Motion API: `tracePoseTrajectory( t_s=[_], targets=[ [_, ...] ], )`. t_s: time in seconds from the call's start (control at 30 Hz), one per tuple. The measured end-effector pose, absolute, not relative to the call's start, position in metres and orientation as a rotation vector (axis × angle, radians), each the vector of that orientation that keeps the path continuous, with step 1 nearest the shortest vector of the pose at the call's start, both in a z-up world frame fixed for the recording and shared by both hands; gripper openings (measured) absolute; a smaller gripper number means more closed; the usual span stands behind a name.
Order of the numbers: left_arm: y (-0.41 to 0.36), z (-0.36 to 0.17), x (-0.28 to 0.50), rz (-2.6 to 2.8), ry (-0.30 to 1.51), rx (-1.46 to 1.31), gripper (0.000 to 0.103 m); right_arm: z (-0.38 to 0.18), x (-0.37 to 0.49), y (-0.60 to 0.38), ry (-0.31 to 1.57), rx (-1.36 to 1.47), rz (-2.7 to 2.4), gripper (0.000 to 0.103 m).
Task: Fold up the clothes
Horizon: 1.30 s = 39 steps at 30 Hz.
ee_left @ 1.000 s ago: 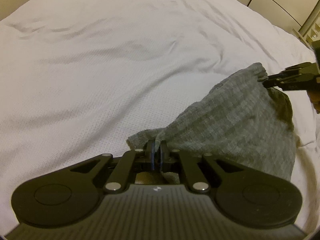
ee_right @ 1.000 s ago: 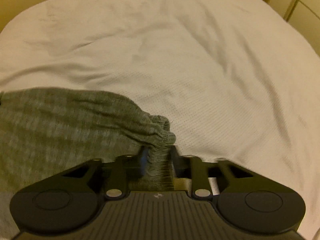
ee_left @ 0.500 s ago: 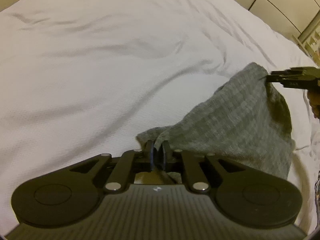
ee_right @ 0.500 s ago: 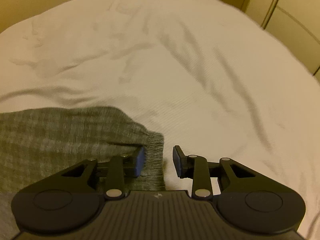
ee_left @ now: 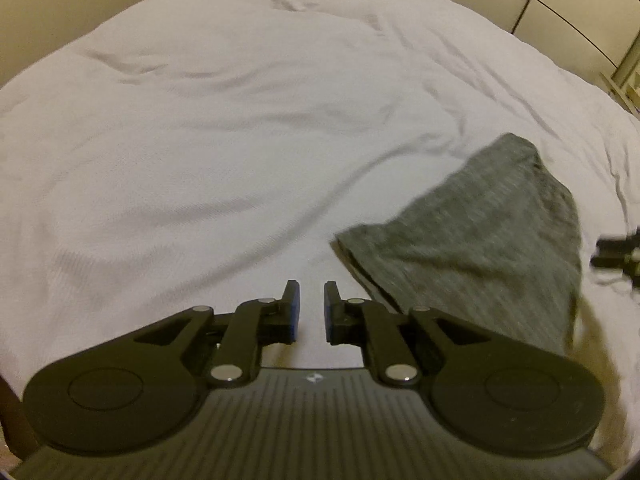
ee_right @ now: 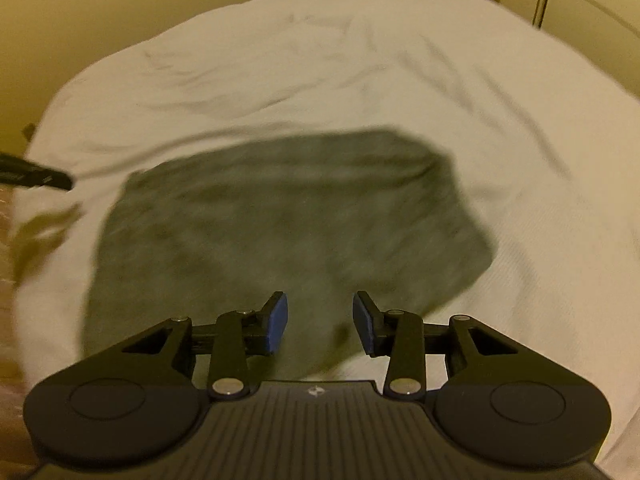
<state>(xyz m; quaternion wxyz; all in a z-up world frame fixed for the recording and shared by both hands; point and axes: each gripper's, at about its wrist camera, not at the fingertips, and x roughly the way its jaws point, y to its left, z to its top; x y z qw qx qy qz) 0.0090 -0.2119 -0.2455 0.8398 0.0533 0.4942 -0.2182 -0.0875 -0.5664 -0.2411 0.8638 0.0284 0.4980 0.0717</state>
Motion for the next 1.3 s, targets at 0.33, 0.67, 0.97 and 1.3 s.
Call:
tracePoseTrajectory(
  t_s=[0.33,0.67,0.97,1.3],
  targets=[
    [-0.244,-0.232,-0.061,-0.617,0.947,0.473,0.028,-0.248,-0.197,-0.519,1.027,0.267,0.147,0.041],
    [-0.248,-0.283,-0.073,-0.96,0.482,1.123,0.041,-0.259,-0.237,-0.45,0.951,0.289,-0.035,0.046],
    [-0.222,-0.365,-0.054,-1.121,-0.186,1.46,0.045,-0.277,-0.217,-0.333,0.871,-0.183,-0.182,0.056],
    [-0.242,-0.385,-0.032,-1.134,-0.353,1.489,0.024,-0.34,-0.169,-0.295,0.87,-0.726,-0.173,0.06]
  ],
)
